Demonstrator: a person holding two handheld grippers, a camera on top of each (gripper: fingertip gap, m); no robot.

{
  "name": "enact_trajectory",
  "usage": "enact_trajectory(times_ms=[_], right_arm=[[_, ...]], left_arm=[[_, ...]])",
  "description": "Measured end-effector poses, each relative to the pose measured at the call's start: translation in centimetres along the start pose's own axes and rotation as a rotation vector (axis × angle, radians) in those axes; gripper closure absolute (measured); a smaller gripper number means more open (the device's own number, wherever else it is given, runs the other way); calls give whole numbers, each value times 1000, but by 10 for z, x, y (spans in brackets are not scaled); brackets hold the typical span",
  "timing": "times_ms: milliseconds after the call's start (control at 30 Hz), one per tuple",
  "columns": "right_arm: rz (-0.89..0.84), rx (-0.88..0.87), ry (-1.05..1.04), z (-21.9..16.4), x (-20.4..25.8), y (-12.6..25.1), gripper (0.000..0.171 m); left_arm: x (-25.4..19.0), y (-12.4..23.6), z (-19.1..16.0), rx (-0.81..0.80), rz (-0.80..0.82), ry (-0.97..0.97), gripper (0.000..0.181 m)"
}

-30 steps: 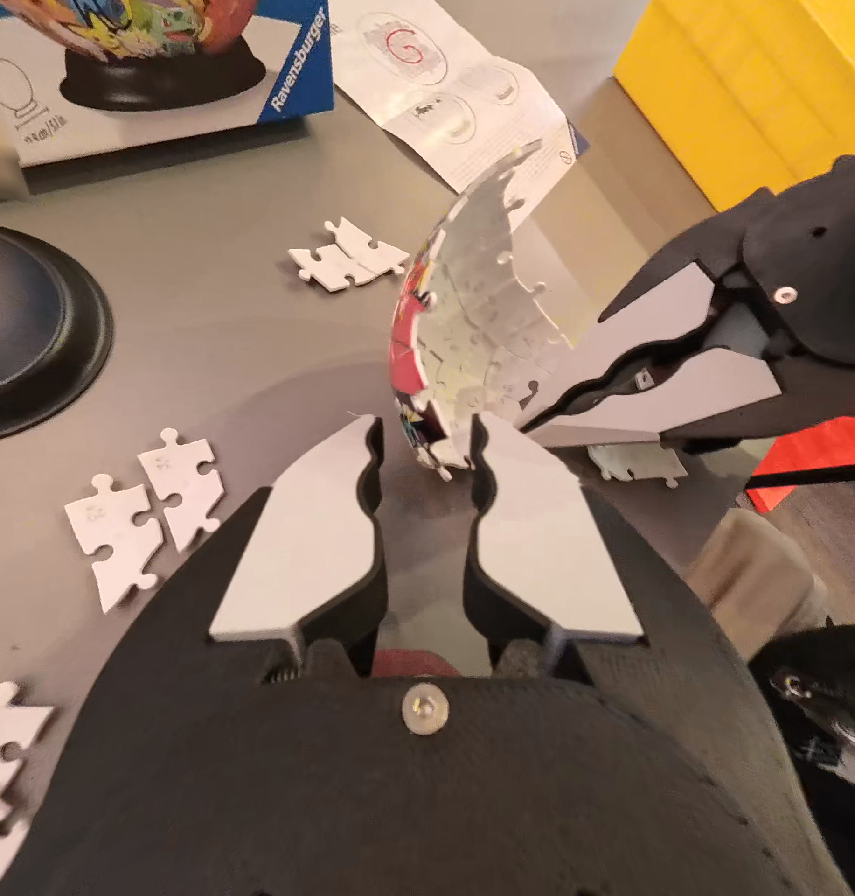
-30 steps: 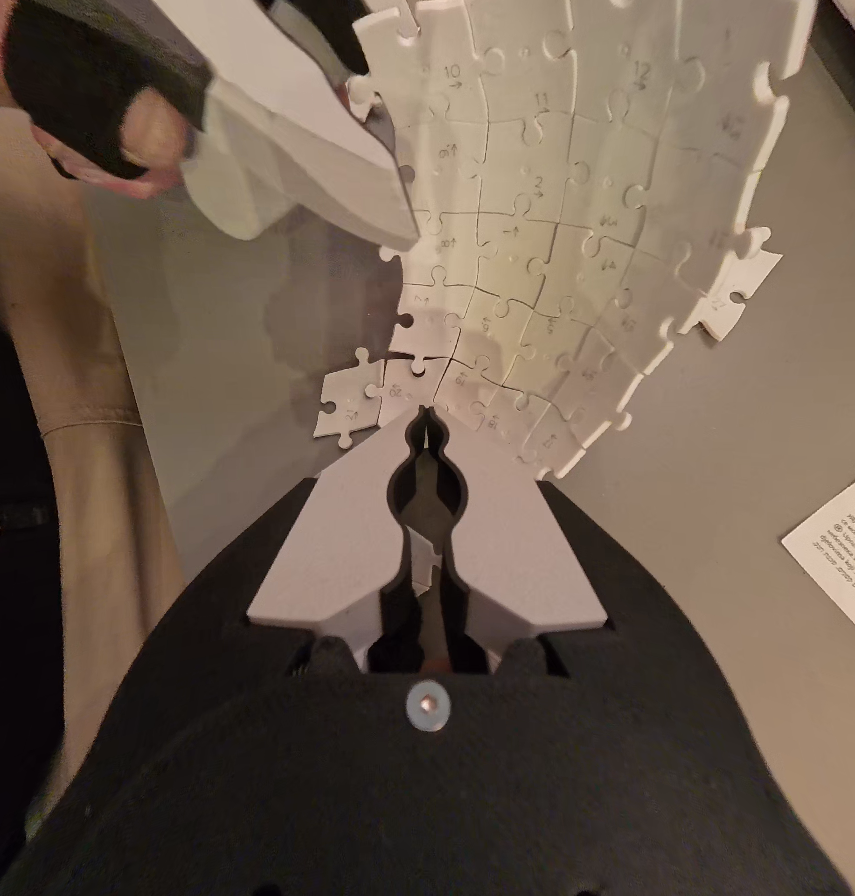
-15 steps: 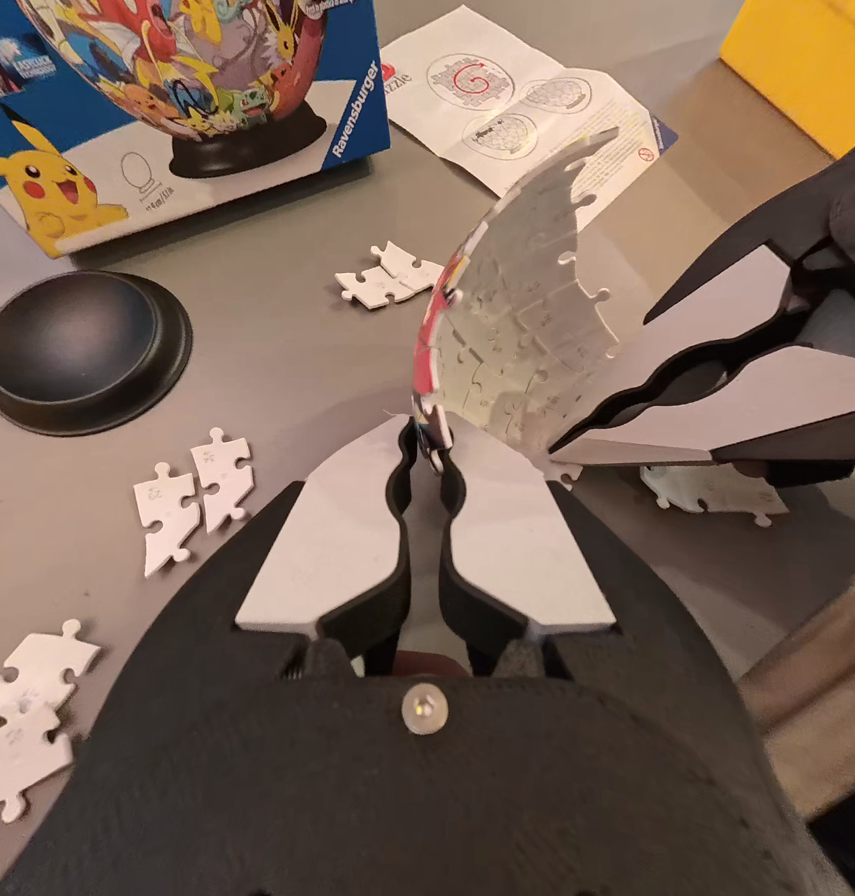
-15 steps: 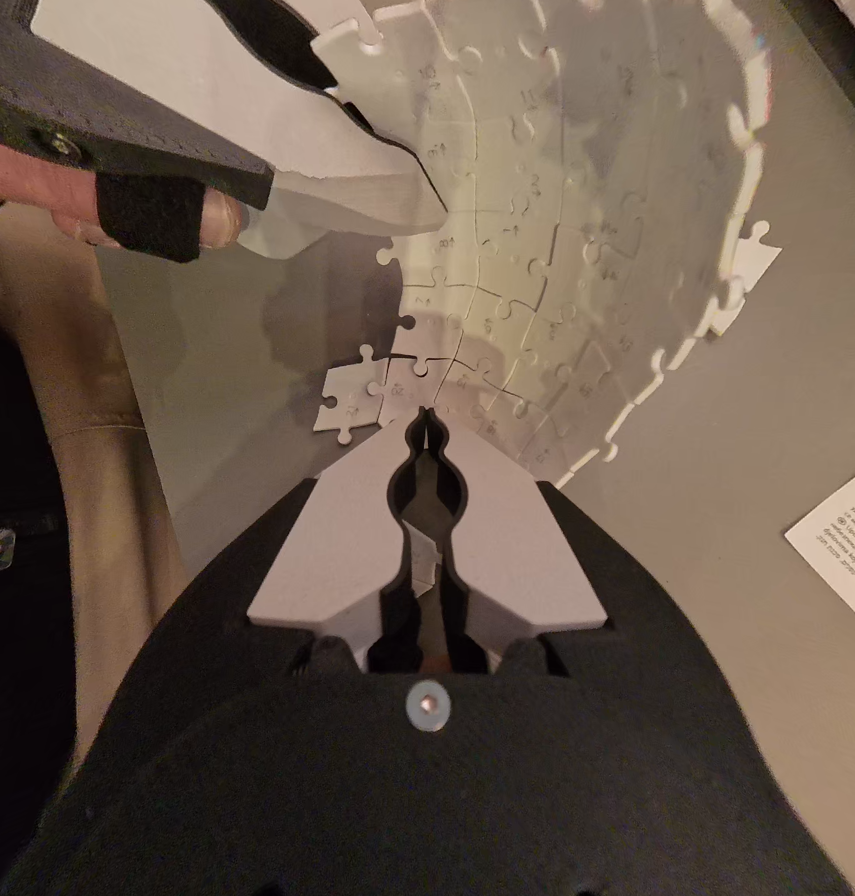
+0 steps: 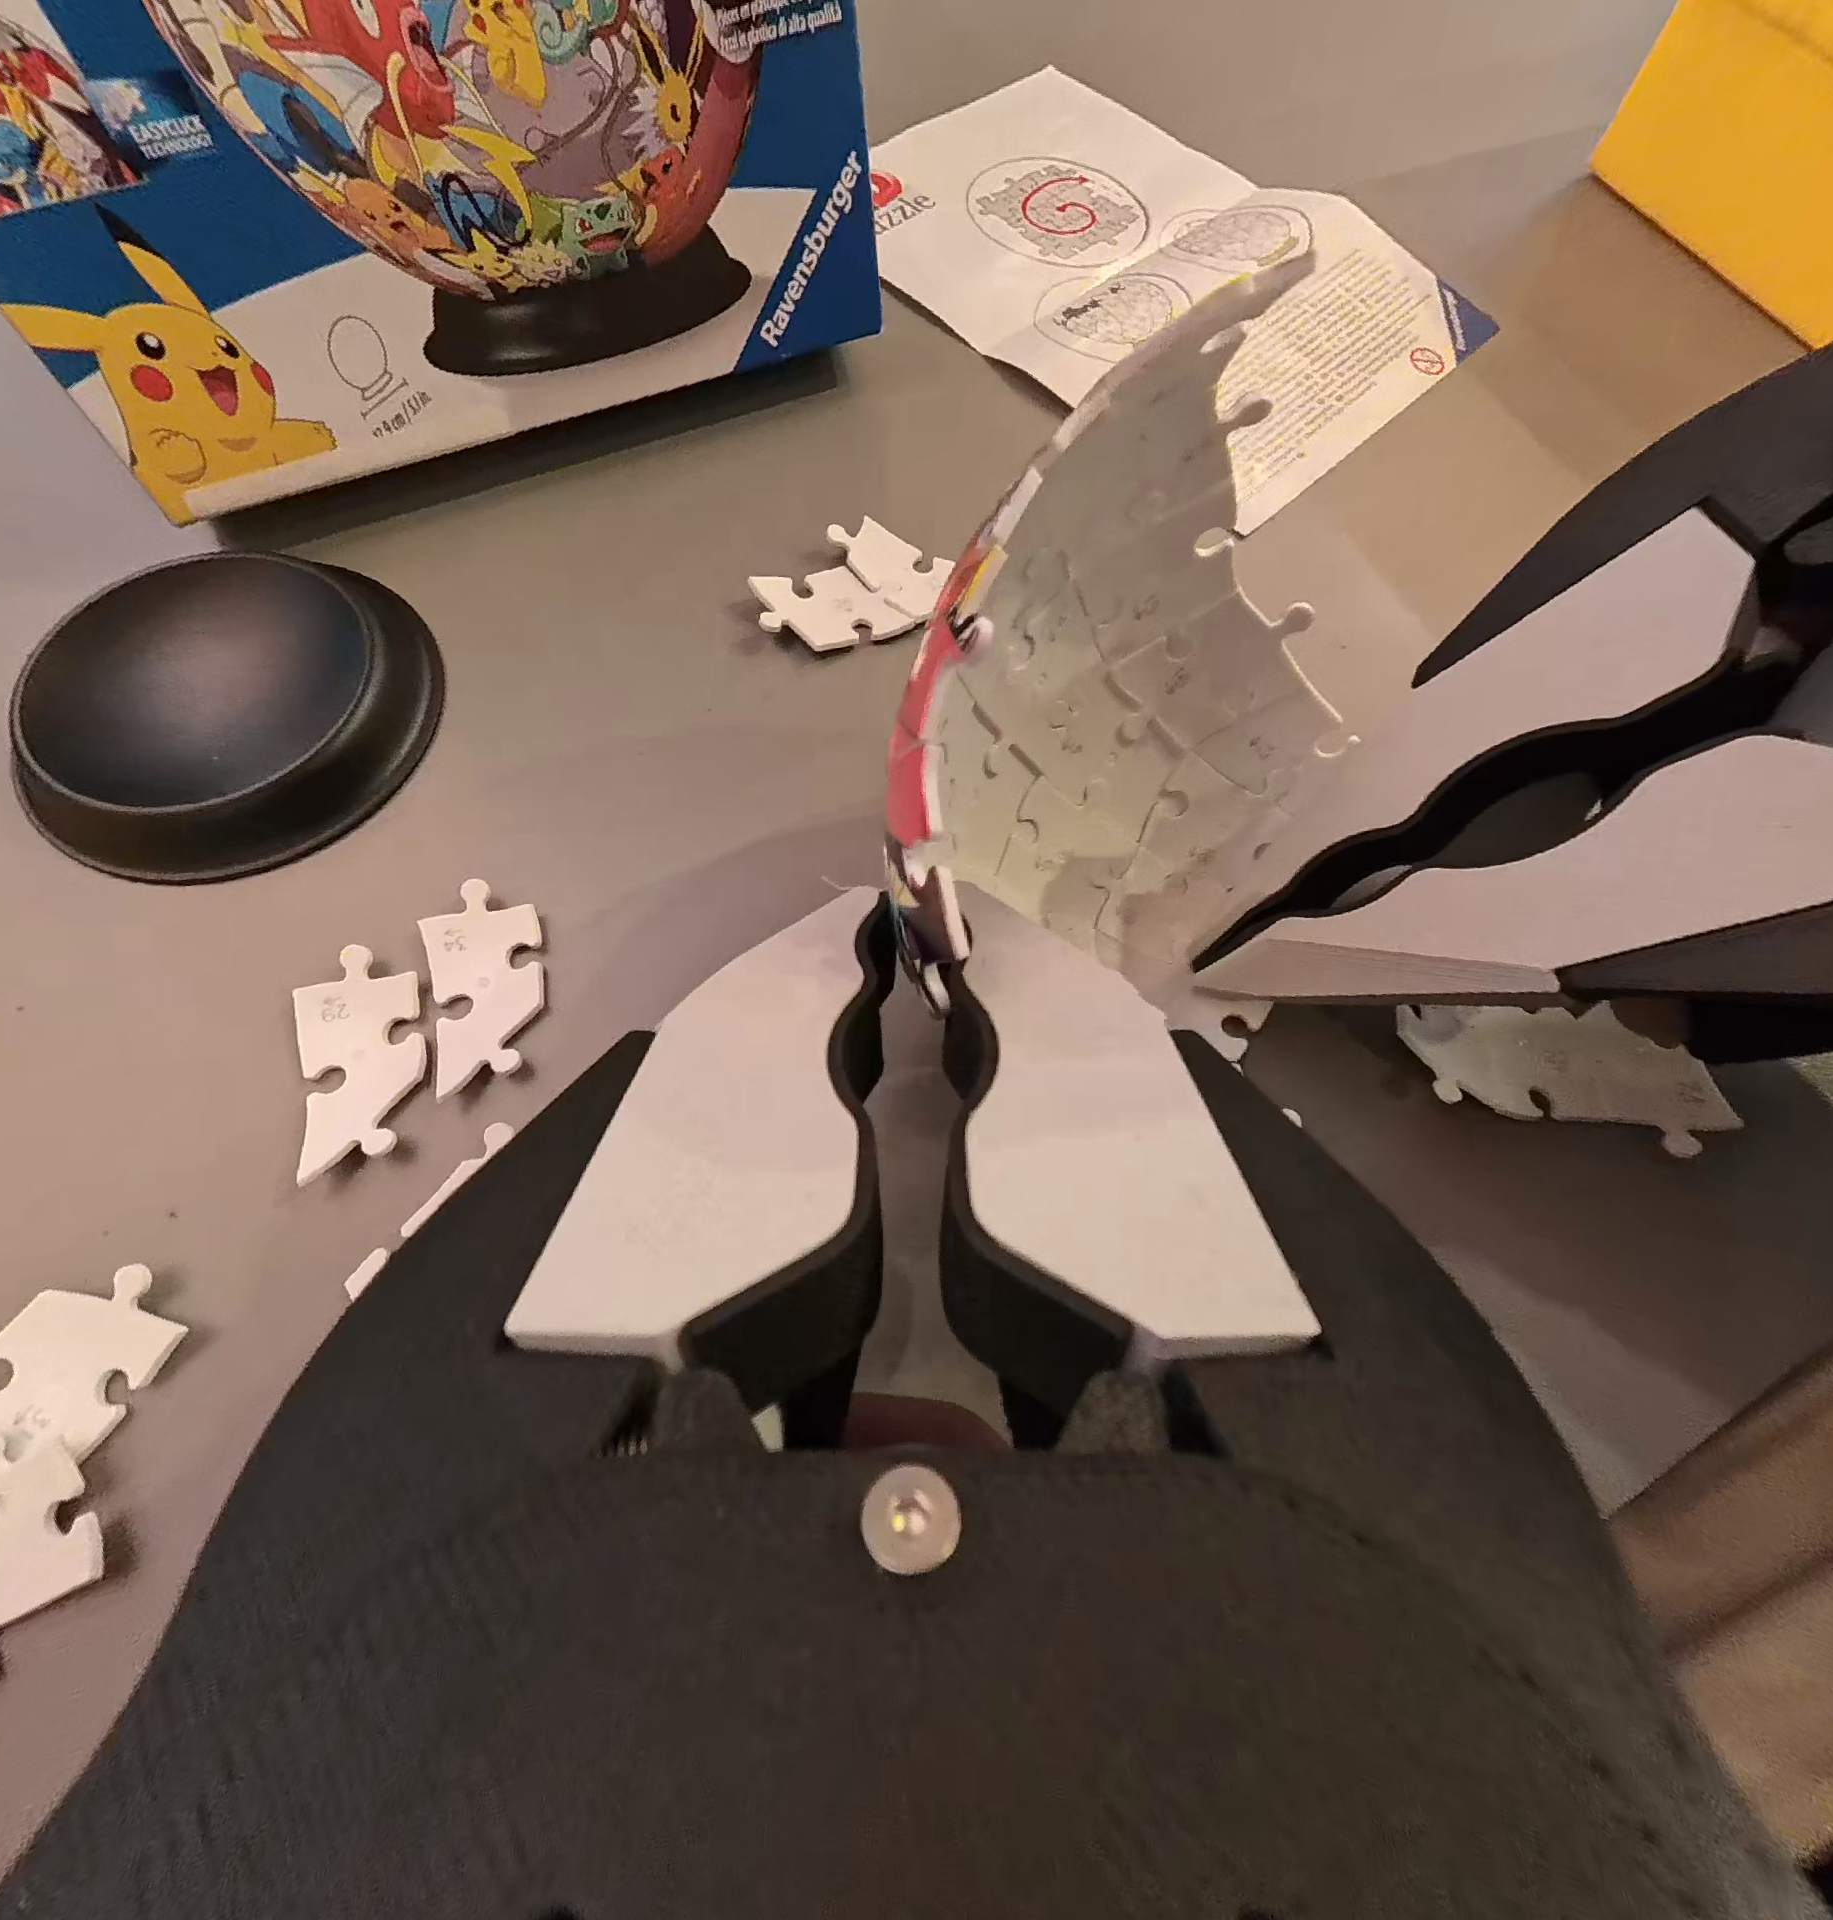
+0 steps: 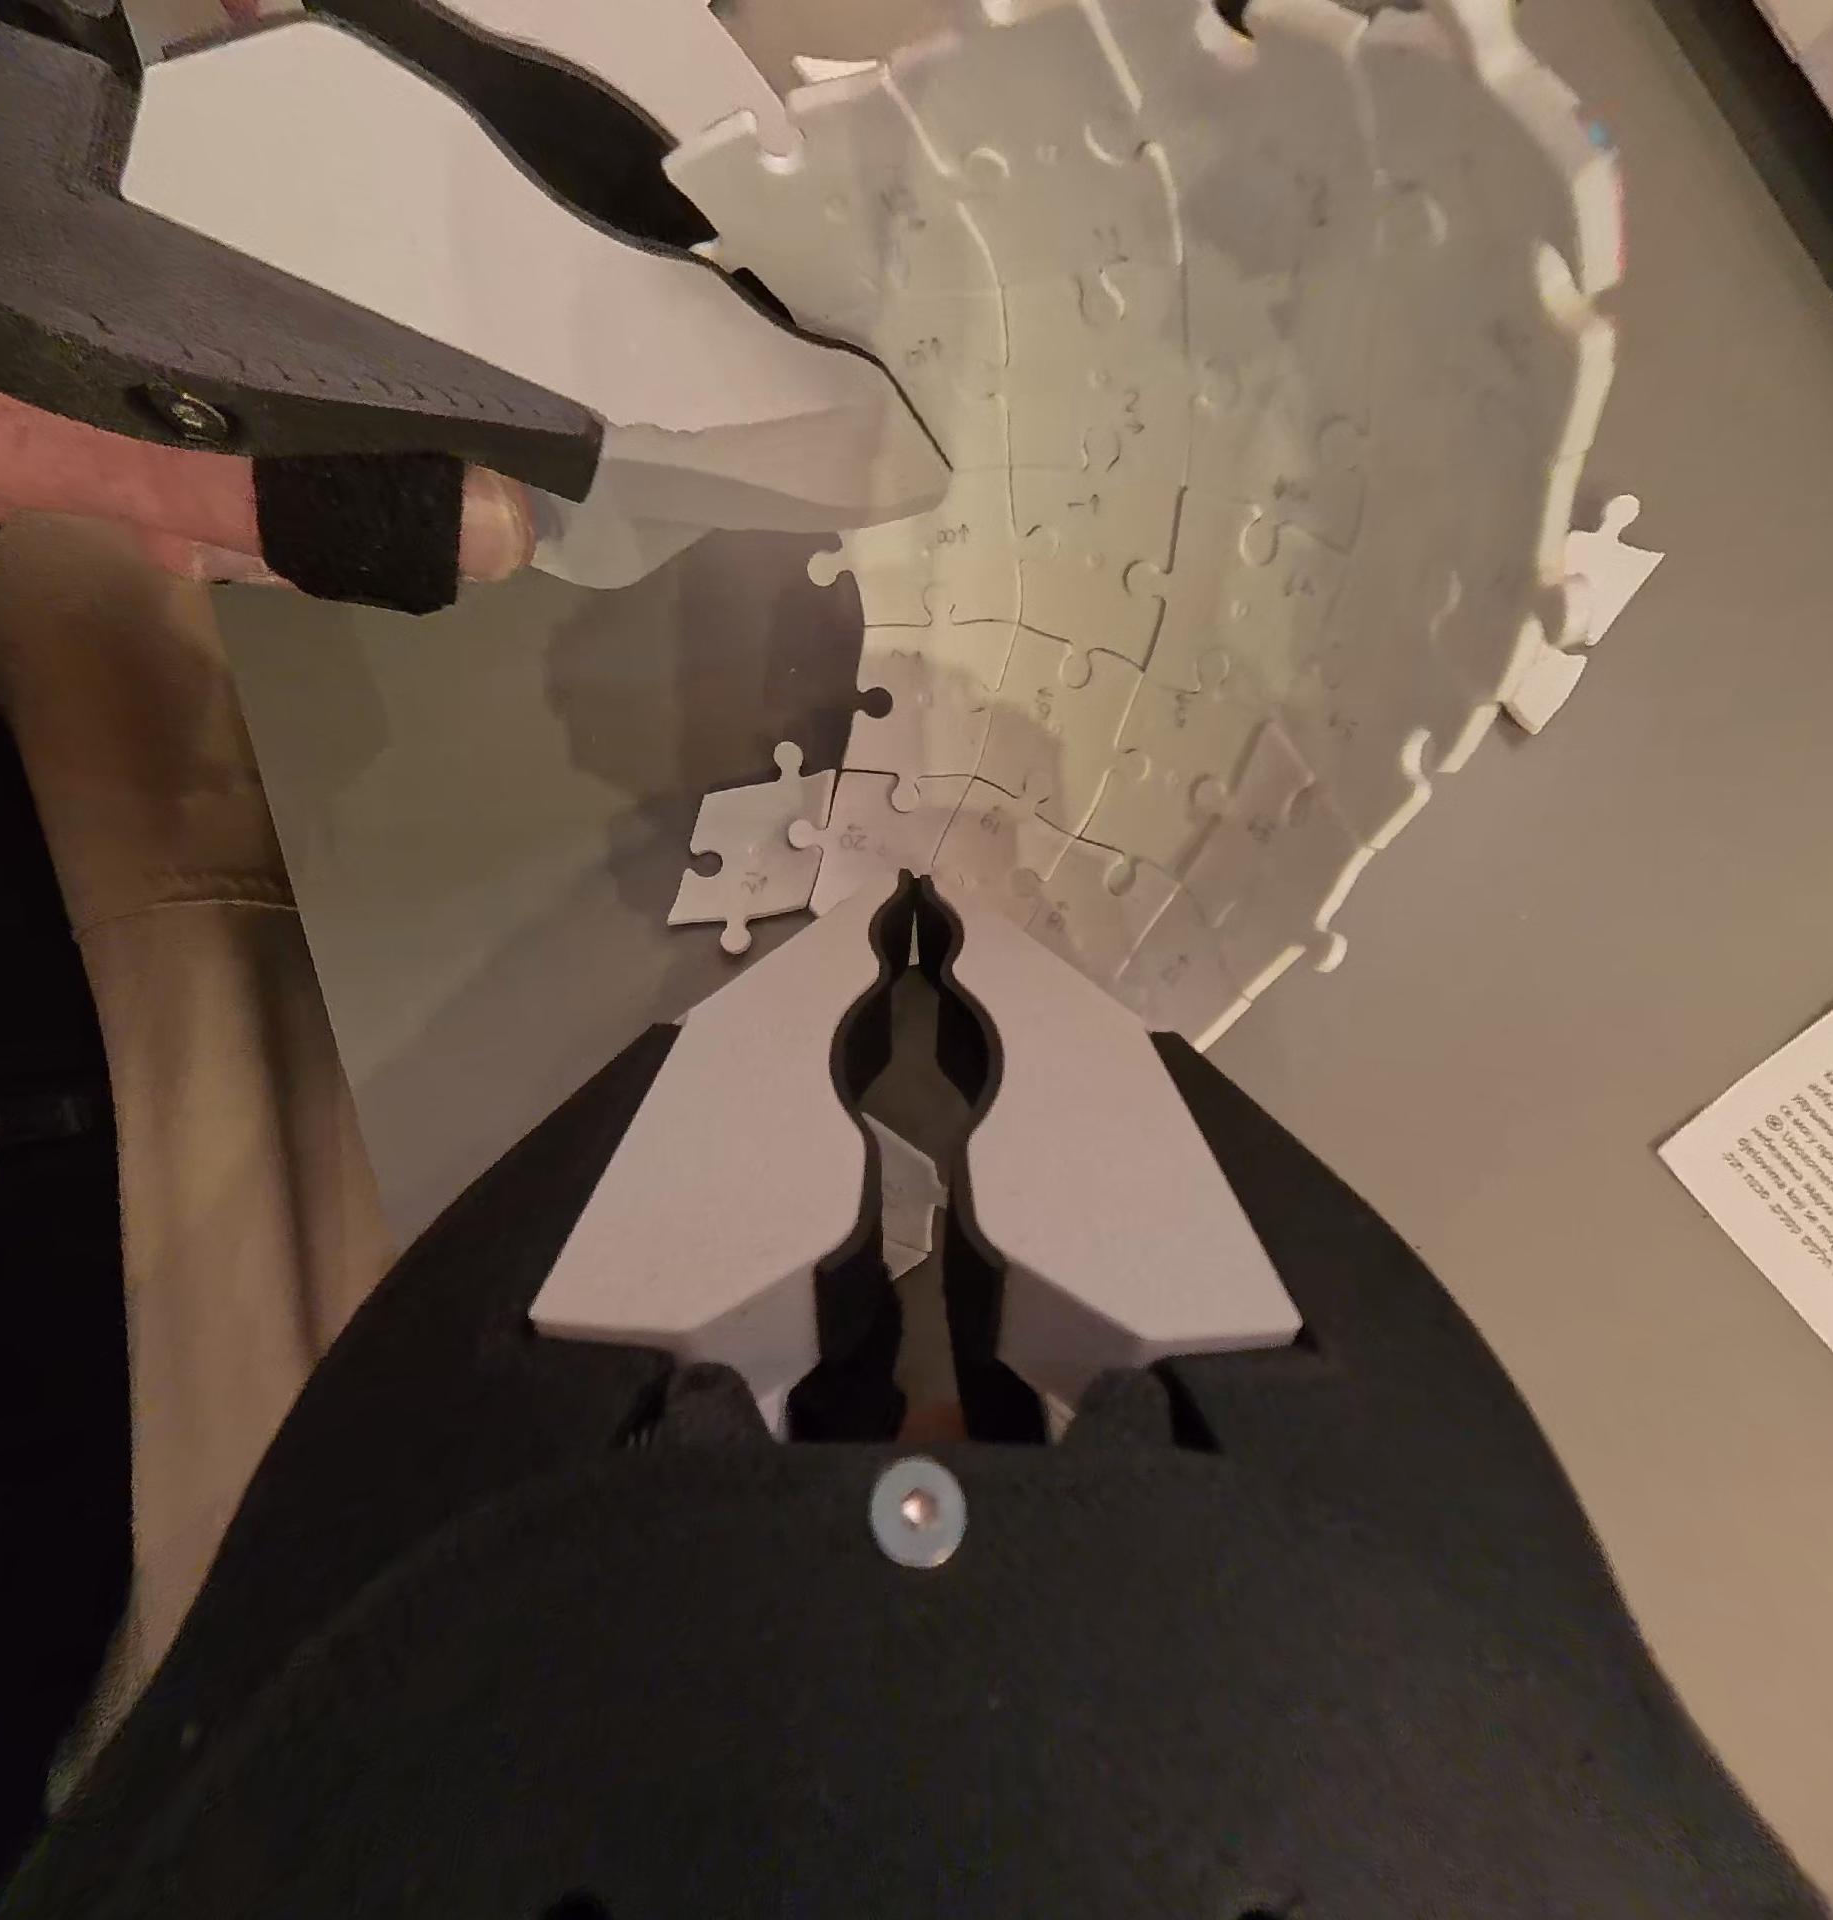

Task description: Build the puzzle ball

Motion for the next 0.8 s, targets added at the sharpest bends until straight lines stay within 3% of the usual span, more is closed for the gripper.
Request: enact_trajectory(times_ms=[33, 800], right_arm=[[-5, 1, 11, 0, 0, 0, 171], [-112, 6, 88, 18, 5, -7, 171]], left_arm=[[0, 0, 0, -1, 2, 1, 175], [1, 0, 1, -22, 13, -6, 176]])
Point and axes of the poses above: each gripper's, where its closed fingertips meet, y back along the fingers, z out of its top, x = y × z across the jaws, the point moved 4 cm from there along y, back along the fingers, and after that the axes turned 7 degrees about -x, right-handed, at the moved point
